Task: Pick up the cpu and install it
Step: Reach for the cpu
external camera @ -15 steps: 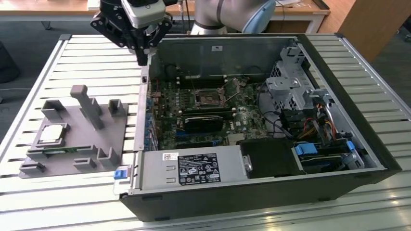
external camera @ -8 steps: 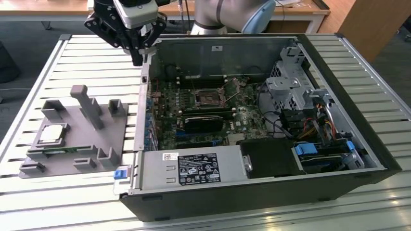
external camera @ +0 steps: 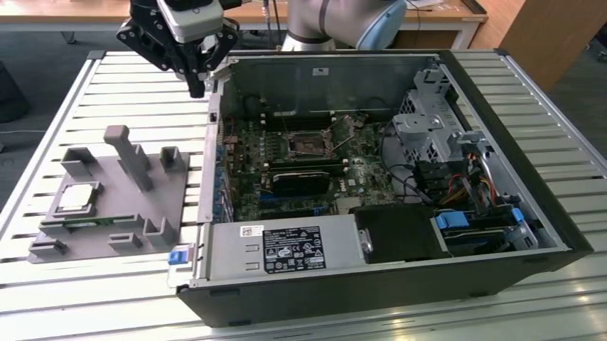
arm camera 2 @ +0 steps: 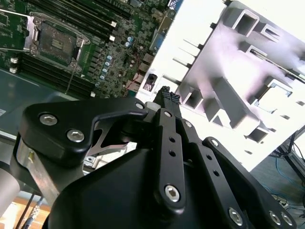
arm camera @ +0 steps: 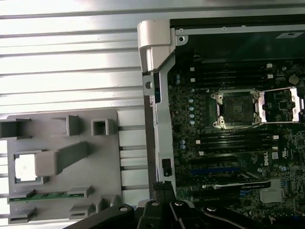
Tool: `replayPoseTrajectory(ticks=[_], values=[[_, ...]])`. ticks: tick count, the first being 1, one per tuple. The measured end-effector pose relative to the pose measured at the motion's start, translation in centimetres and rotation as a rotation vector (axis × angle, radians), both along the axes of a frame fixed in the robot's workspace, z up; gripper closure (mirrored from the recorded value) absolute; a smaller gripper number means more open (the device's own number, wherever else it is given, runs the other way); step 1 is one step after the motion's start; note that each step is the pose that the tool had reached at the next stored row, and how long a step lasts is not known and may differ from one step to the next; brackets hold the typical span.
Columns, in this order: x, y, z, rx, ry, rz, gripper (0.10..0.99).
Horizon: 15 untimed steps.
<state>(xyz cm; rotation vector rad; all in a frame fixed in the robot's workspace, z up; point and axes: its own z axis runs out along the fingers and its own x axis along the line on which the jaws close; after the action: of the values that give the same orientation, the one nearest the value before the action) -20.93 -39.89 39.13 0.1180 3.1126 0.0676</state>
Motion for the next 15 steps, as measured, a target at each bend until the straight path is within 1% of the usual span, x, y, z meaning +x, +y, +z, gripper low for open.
replayPoseTrajectory(ticks=[15], values=[[-1.35, 0.00, -0.05, 0.000, 0.0000, 0.000, 0.980]])
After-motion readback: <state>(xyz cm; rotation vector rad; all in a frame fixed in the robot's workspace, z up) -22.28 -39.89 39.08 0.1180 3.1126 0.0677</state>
